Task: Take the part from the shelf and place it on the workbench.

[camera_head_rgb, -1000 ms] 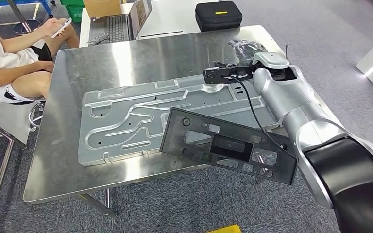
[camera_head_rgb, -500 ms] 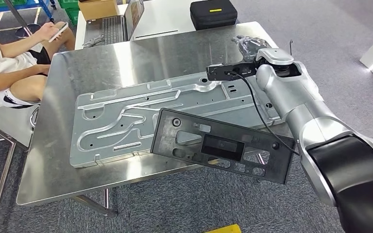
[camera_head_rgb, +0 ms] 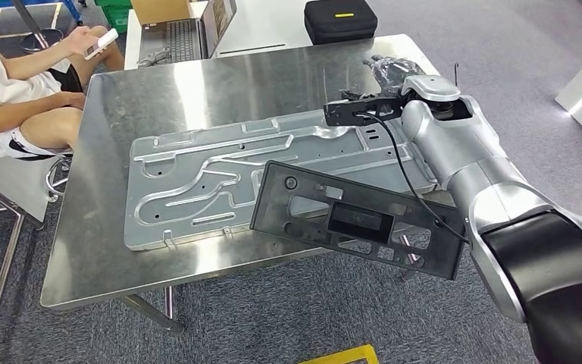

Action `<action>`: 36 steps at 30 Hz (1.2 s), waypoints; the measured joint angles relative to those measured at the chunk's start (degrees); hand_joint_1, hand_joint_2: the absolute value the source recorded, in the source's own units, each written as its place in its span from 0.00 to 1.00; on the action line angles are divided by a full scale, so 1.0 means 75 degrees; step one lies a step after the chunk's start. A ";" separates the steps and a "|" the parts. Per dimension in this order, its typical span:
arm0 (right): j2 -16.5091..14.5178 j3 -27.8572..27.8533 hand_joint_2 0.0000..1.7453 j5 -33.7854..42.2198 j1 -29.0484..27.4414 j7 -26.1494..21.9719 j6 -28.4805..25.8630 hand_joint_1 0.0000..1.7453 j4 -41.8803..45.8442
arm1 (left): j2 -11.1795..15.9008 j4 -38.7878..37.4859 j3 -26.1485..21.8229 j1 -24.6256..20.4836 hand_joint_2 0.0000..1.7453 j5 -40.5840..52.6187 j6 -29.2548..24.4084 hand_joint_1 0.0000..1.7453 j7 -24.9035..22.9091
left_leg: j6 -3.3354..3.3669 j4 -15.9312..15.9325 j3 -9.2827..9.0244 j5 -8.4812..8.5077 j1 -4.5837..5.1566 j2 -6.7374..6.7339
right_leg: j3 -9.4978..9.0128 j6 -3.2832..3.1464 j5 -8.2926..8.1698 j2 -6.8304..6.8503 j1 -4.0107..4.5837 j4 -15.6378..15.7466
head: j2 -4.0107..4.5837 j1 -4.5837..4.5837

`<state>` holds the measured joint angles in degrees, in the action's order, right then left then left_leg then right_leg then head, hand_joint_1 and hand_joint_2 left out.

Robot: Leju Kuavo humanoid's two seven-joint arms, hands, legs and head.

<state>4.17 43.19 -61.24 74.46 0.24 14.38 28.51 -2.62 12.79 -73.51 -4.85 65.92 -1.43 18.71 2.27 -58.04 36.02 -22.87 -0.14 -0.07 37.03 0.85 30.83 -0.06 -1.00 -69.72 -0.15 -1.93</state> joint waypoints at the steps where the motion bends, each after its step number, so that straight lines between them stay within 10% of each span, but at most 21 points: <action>1: 0.0002 0.0000 0.00 -0.0002 0.0017 0.0000 -0.0001 0.00 -0.0001 | 0.0000 0.0000 0.0000 -0.0002 0.00 0.0000 0.0004 0.00 0.0001 | -0.0017 -0.0054 0.0059 0.0008 0.0000 0.0000 | -0.0295 -0.0006 -0.0123 0.0003 -0.0008 0.0498 | 0.0000 -0.0001; 7: 0.0004 0.0000 0.00 -0.0009 0.0081 -0.0004 -0.0001 0.00 -0.0001 | -0.0001 0.0000 -0.0006 -0.0001 0.00 0.0000 0.0021 0.00 0.0018 | -0.0284 -0.0189 0.0296 0.0116 0.0008 0.0048 | -0.0504 -0.0243 -0.0448 -0.0004 0.0041 0.1235 | 0.0000 -0.0003; 13: 0.0005 0.0002 0.00 -0.0031 0.0068 -0.0031 0.0014 0.00 -0.0002 | -0.0012 0.0000 -0.0004 0.0014 0.00 -0.0011 0.0059 0.00 0.0029 | -0.0414 -0.2185 0.0774 -0.1334 -0.0043 0.0036 | -0.0009 -0.0416 -0.0888 0.0020 0.0046 0.1281 | 0.0000 -0.0005; 16: 0.0006 0.0003 0.00 -0.0034 0.0062 -0.0035 0.0023 0.00 -0.0002 | -0.0009 0.0000 -0.0004 0.0001 0.00 -0.0017 0.0070 0.00 0.0030 | -0.0335 -0.1488 0.0004 -0.0885 -0.0022 0.0040 | 0.0240 -0.0383 -0.1081 0.0019 0.0051 0.1254 | 0.0000 -0.0007; 20: 0.0022 0.0004 0.00 -0.0040 0.0079 -0.0039 0.0041 0.00 0.0000 | 0.0033 0.0003 -0.0003 -0.0015 0.00 -0.0028 0.0079 0.00 0.0031 | -0.0189 0.0021 -0.0971 -0.0895 0.0070 0.0051 | 0.0342 -0.0225 -0.1332 0.0042 0.0036 0.1306 | 0.0000 -0.0004; 23: 0.0063 0.0006 0.00 -0.0050 0.0090 -0.0046 0.0086 0.00 -0.0004 | 0.0036 0.0003 -0.0002 -0.0029 0.00 -0.0044 0.0079 0.00 0.0024 | -0.0071 0.0186 -0.0875 -0.0624 0.0050 0.0005 | 0.0395 -0.0097 -0.1303 0.0026 0.0030 0.1298 | 0.0000 -0.0002; 27: 0.0113 0.0009 0.00 -0.0053 0.0120 -0.0047 0.0143 0.00 -0.0007 | 0.0035 0.0003 -0.0002 -0.0035 0.00 -0.0047 0.0081 0.00 0.0009 | 0.0053 0.0222 -0.0486 -0.0235 0.0028 -0.0065 | 0.0806 -0.0011 0.0011 0.0006 0.0022 -0.0265 | 0.0000 -0.0001; 29: 0.0125 0.0011 0.00 -0.0055 0.0116 -0.0047 0.0157 0.00 -0.0011 | 0.0035 0.0003 -0.0002 -0.0034 0.00 -0.0047 0.0085 0.00 0.0007 | 0.0036 0.0140 -0.0211 -0.0089 0.0028 -0.0067 | 0.0753 0.0022 0.0024 0.0008 0.0009 -0.0767 | 0.0000 0.0000; 33: 0.0124 0.0012 0.00 -0.0056 0.0168 -0.0051 0.0168 0.00 0.0010 | 0.0035 0.0003 -0.0002 -0.0031 0.00 -0.0043 0.0109 0.00 0.0000 | -0.0079 -0.0086 0.0244 0.0126 0.0038 -0.0051 | -0.0492 -0.0028 -0.0331 0.0002 0.0011 0.0671 | 0.0000 -0.0003; 36: 0.0118 0.0014 0.00 -0.0057 0.0205 -0.0056 0.0178 0.00 0.0038 | 0.0035 0.0003 -0.0002 -0.0021 0.00 -0.0032 0.0130 0.00 0.0005 | -0.0207 -0.0109 0.0348 0.0309 0.0041 -0.0037 | -0.0759 -0.0166 -0.0230 -0.0006 0.0074 0.1248 | 0.0000 0.0004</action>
<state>5.06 43.29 -61.66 76.00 -0.18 15.72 28.79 -2.36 12.81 -73.53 -5.01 65.68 -0.45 18.75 0.72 -58.86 38.64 -20.55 0.17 -0.35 31.33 -0.40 29.10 -0.11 -0.45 -60.35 -0.15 -1.90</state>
